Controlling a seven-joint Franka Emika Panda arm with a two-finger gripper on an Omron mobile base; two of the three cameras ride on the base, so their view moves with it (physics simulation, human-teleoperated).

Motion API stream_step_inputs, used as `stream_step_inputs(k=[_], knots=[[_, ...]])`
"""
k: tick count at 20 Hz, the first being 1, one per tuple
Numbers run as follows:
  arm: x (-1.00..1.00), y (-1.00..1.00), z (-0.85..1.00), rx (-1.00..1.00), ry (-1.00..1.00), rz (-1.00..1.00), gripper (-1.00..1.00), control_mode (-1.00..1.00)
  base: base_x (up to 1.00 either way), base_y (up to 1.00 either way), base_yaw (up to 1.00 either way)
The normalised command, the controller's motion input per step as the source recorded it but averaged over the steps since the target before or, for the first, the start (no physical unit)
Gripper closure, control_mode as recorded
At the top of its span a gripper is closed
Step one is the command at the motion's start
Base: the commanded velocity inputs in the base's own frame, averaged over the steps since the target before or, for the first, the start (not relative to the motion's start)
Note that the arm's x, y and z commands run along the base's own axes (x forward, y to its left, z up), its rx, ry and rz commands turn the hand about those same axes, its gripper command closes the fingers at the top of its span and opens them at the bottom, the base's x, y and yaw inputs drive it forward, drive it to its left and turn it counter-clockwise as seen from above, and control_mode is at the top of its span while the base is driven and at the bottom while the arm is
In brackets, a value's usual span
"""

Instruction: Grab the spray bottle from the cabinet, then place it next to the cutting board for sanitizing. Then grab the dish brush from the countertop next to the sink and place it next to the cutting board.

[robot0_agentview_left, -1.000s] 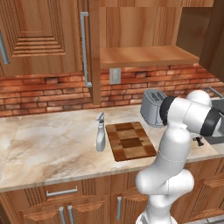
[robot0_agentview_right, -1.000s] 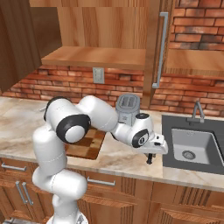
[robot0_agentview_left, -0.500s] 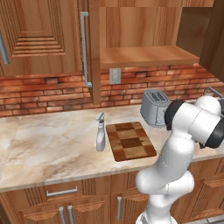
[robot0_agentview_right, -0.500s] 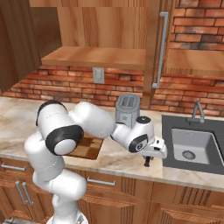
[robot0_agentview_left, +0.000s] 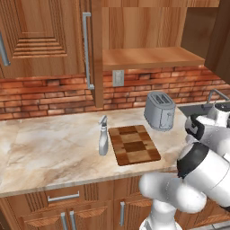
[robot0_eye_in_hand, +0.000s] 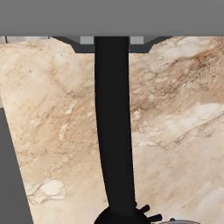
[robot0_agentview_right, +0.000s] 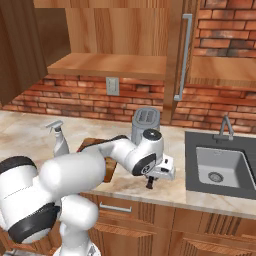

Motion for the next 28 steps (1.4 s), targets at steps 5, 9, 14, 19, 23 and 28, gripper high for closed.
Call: stream_step_inputs(k=[5,9,14,19,23,28], knots=[[-0.03,0.75,0.45,-0.01,0.0,0.06,1.0,-1.0,0.0,0.0,0.0],[0.0,0.71,0.15,-0.01,0.01,0.01,1.0,-1.0,0.0,0.0,0.0],[0.02,0.44,0.0,-0.01,0.03,0.0,1.0,-1.0,0.0,0.0,0.0],[0.16,0.14,0.0,0.01,0.0,0.0,1.0,-1.0,0.0,0.0,0.0],[0.2,0.25,-0.02,0.02,0.01,0.02,1.0,-1.0,0.0,0.0,0.0],[0.3,0.41,-0.01,0.01,0.01,0.03,1.0,-1.0,0.0,0.0,0.0]])
